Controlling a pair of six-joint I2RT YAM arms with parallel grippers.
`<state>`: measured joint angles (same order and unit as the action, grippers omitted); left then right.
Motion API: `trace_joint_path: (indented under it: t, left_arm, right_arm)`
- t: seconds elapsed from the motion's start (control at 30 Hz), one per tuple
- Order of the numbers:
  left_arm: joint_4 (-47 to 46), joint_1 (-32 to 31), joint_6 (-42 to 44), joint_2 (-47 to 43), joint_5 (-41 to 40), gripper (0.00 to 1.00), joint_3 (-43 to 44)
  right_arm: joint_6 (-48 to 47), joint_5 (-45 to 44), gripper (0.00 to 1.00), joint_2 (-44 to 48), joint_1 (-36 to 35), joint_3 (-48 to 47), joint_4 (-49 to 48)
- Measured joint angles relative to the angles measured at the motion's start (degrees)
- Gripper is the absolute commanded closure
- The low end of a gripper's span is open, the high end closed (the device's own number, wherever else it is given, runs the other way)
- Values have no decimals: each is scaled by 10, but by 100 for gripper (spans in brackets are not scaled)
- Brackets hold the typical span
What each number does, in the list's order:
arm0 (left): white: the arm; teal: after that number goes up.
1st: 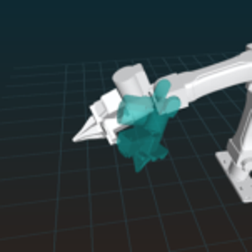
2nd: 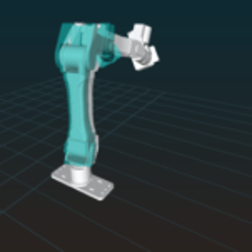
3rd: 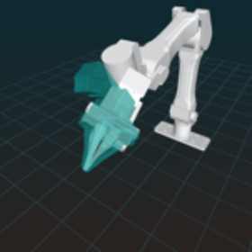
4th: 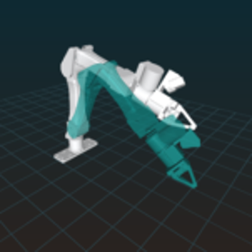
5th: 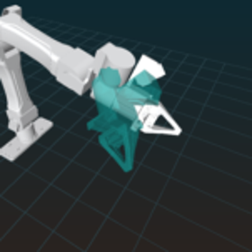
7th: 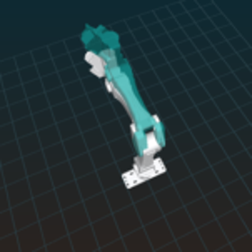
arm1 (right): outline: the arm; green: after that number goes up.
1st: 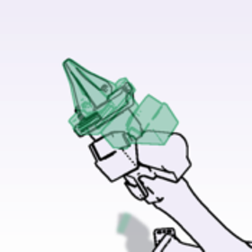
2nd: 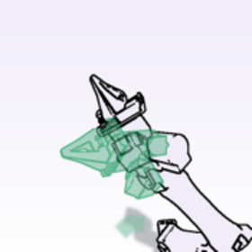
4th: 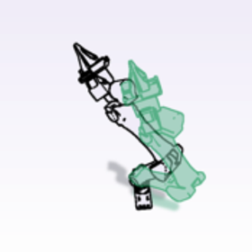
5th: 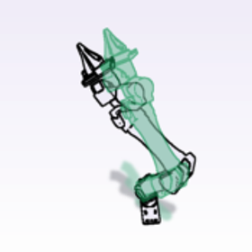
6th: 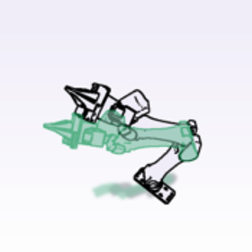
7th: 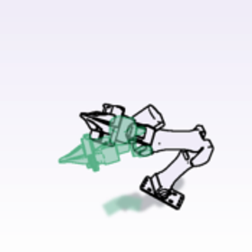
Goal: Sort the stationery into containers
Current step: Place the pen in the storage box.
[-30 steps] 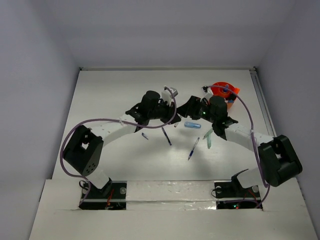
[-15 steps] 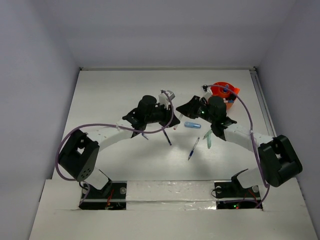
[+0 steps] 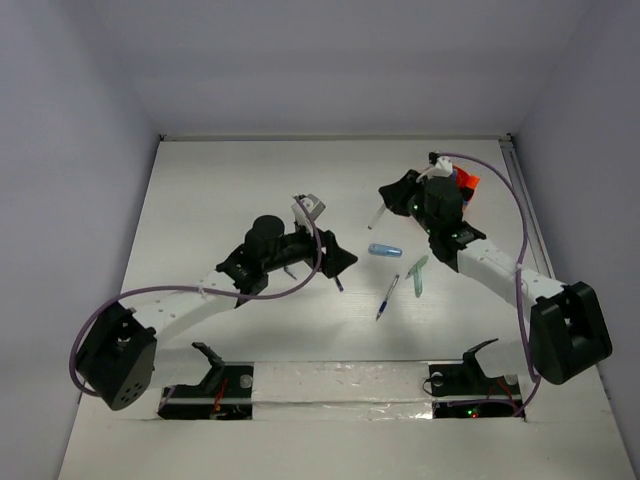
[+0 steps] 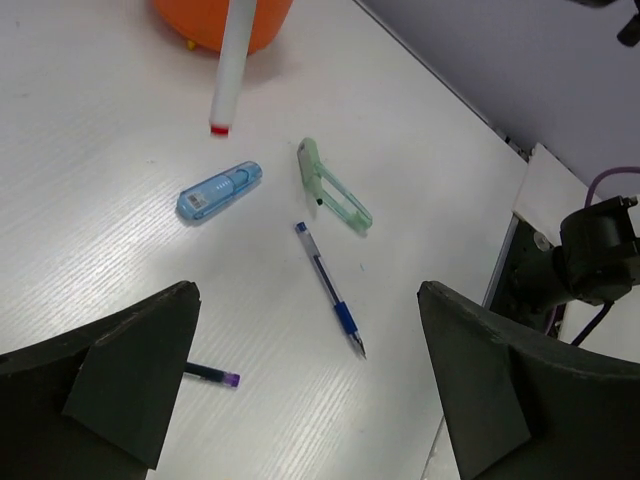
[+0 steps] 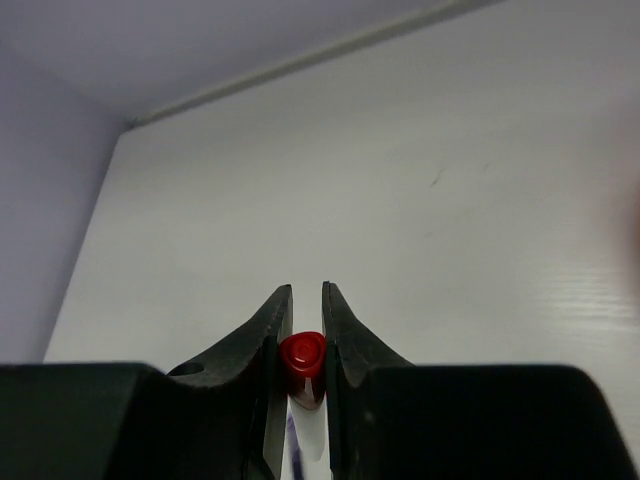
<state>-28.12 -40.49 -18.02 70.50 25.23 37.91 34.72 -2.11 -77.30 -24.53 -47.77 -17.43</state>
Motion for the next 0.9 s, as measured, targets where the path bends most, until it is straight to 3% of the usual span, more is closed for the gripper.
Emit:
trace_joint_path:
  t: [0.4,0.67,0.9]
  left_arm:
    - [-25,-3,10,-26,-33,10,-41]
    - [-25,-4,10,-26,-42,10,-42]
    - [-25,-4,10,-26,-43,10,-42]
  right_arm:
    - [-211,-281,100,-35,55,-96,-24]
    - [-339,-346,99,-121,70,-127,-67]
    - [-389,-361,96,-163,72,-128,-82]
